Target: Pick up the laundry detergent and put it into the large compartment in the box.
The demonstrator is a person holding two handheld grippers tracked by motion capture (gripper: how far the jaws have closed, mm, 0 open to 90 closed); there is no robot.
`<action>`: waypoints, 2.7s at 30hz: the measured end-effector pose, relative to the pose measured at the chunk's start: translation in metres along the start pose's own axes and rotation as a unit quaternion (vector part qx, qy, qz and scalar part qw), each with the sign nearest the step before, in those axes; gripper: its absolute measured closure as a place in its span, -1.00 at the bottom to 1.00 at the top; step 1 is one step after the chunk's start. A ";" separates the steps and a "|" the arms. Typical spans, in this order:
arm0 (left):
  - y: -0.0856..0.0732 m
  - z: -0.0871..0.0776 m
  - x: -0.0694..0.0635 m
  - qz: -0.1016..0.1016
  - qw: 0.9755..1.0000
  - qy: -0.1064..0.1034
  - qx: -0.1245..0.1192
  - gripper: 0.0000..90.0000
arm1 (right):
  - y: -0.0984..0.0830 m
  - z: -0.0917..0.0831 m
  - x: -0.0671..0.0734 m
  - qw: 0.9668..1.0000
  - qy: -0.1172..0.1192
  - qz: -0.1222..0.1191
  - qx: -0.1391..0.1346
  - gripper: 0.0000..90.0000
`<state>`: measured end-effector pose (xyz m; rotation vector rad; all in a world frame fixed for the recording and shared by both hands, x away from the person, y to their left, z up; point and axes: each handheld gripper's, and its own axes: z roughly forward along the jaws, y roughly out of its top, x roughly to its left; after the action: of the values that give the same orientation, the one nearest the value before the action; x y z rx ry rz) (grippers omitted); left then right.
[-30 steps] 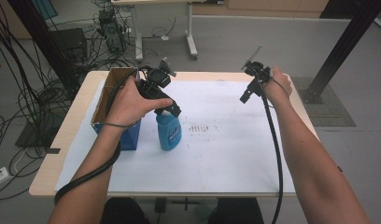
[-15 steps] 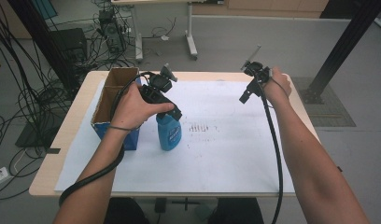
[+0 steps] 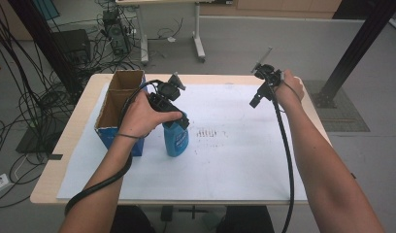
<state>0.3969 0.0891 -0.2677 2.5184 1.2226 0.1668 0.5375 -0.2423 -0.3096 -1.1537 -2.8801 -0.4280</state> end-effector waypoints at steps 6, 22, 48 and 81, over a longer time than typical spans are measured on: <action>-0.001 0.008 0.001 -0.001 1.000 0.001 0.007 -0.84 | -0.001 0.000 0.000 1.000 0.001 0.000 -0.001 -0.81; -0.002 0.018 0.002 -0.001 1.000 0.005 0.014 -0.84 | -0.002 0.000 -0.001 1.000 0.002 0.001 0.000 -0.81; -0.003 0.015 0.005 -0.005 1.000 0.006 0.011 -0.84 | 0.000 0.001 0.001 1.000 -0.002 -0.002 0.004 -0.82; -0.002 0.013 0.005 -0.005 1.000 0.005 0.014 -0.84 | 0.000 -0.001 0.002 1.000 -0.006 -0.001 0.006 -0.81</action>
<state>0.4015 0.0911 -0.2813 2.5378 1.2501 0.1619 0.5365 -0.2410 -0.3086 -1.1562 -2.8887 -0.4040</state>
